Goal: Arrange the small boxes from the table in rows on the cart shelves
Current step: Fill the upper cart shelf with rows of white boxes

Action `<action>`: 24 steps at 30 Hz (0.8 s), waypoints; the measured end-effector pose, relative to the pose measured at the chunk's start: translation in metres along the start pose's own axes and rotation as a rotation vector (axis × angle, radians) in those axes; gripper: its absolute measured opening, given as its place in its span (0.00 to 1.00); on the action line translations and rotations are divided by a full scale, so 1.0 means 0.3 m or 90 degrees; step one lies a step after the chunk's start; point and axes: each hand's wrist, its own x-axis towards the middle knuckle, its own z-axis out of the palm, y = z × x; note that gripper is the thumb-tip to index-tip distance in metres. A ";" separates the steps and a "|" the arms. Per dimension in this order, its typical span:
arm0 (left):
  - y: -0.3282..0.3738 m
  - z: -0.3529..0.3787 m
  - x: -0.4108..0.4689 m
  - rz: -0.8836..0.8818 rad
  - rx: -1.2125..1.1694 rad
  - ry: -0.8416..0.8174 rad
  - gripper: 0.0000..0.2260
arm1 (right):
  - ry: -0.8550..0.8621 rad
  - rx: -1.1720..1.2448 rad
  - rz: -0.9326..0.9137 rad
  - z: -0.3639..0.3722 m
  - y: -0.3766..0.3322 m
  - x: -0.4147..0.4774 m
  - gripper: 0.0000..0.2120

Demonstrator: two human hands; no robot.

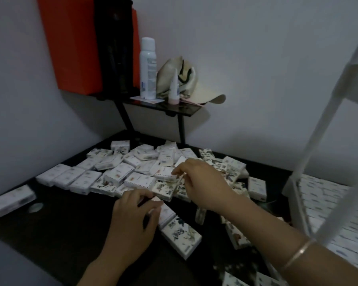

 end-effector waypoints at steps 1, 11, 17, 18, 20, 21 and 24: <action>0.001 -0.007 0.003 -0.011 0.000 0.020 0.16 | -0.029 -0.031 0.006 0.018 0.001 0.036 0.21; 0.002 -0.048 -0.029 -0.153 -0.114 0.010 0.10 | -0.114 -0.189 0.054 0.155 0.005 0.149 0.20; -0.003 -0.081 -0.069 -0.190 -0.081 -0.072 0.20 | -0.101 -0.045 0.118 0.136 0.016 0.153 0.19; -0.008 -0.081 -0.075 -0.195 -0.069 -0.080 0.22 | -0.100 -0.022 0.116 0.133 0.018 0.153 0.25; -0.009 -0.086 -0.080 -0.203 -0.050 -0.098 0.26 | -0.105 -0.015 0.102 0.126 0.019 0.145 0.35; -0.008 -0.087 -0.081 -0.212 -0.049 -0.108 0.28 | -0.112 -0.029 0.097 0.122 0.018 0.136 0.38; 0.001 -0.099 -0.077 -0.236 -0.103 -0.123 0.27 | -0.129 -0.032 0.111 0.106 0.018 0.105 0.35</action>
